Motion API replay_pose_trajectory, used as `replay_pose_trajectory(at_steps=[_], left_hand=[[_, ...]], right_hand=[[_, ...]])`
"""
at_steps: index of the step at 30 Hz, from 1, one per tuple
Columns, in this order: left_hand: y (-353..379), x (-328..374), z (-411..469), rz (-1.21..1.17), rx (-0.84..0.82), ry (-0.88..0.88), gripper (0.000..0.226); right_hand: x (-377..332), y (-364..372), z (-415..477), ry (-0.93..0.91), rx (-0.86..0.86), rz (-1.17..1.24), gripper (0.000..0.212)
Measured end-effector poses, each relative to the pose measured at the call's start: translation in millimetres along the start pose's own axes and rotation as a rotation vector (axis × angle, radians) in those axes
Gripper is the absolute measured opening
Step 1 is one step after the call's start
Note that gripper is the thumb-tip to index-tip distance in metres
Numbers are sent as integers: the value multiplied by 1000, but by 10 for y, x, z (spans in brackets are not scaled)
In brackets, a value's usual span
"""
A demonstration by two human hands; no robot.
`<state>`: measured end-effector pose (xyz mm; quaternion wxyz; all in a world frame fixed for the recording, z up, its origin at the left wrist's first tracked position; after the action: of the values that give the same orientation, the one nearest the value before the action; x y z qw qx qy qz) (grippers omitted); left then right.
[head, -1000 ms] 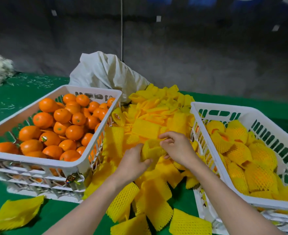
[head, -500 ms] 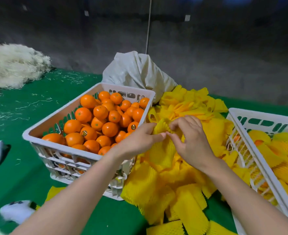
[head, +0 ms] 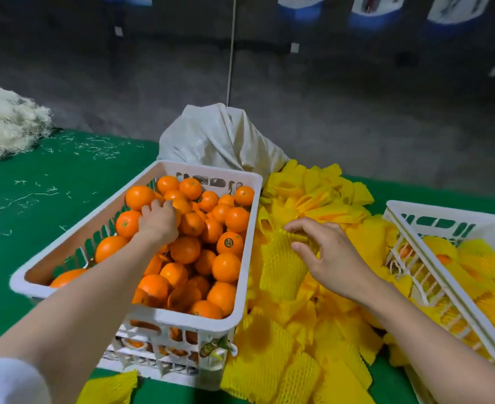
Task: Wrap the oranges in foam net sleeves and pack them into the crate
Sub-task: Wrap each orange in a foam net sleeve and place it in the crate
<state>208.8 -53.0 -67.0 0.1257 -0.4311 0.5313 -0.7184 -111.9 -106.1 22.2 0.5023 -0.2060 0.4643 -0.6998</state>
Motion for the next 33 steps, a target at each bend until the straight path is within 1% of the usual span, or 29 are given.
replay_pose_trajectory(at_steps=[5,6,7,9,10,11,12,14,16,18,20,22,23,25,27,31,33], left_hand=[[75,-159,135,-211,123,49,71],[43,-134,131,-284,148,62,71],[-6,-83,119,-402,177,77,73],[-127,73,63,-738,194,99,82],[-174,167,10,-891,163,113,87],[-208,274,-68,-992,101,130,87],[-225,386,-162,-1050,13,157,84],[-222,615,-400,-1181,-210,213,73],[-192,838,-666,-1350,-415,210,65],[-151,1040,-898,-1446,-550,177,64],[-105,1226,-1086,-1498,-649,175,61],[-51,1388,-1266,-1568,-717,170,53],[-25,1456,-1353,-1590,-743,168,54],[42,1561,-1513,-1587,-772,175,65],[122,1637,-1631,-1606,-781,167,63],[260,1731,-1750,-1763,-795,-17,54],[331,1761,-1784,-1793,-733,-98,46]], right_hand=[[5,27,9,26,8,-25,20],[1,34,20,37,5,-8,19],[-2,37,31,52,2,18,18],[9,33,63,93,-6,95,20],[18,26,77,124,-12,149,24],[28,22,91,158,-21,213,27],[31,19,102,189,-36,287,24],[16,6,116,228,-66,447,12],[13,-13,110,249,-88,598,11],[33,-39,78,268,-106,701,12],[62,-58,27,272,-134,787,13],[91,-66,-57,263,-184,876,13],[102,-67,-106,259,-214,921,13],[118,-74,-209,256,-276,1006,15],[151,-75,-304,269,-306,1066,19],[245,-61,-456,328,-352,1130,19],[267,-64,-504,336,-381,1134,19]])
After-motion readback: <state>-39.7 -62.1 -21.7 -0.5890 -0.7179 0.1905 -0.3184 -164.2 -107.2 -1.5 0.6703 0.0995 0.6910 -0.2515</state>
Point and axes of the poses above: each hand's wrist, its own z-axis towards the middle knuckle, its own y-axis out of the palm, x = y × z, the point moved 4 cm from there along z, towards the middle knuckle, and after that the axes turned 15 degrees about -z, right-handed, at the moved point
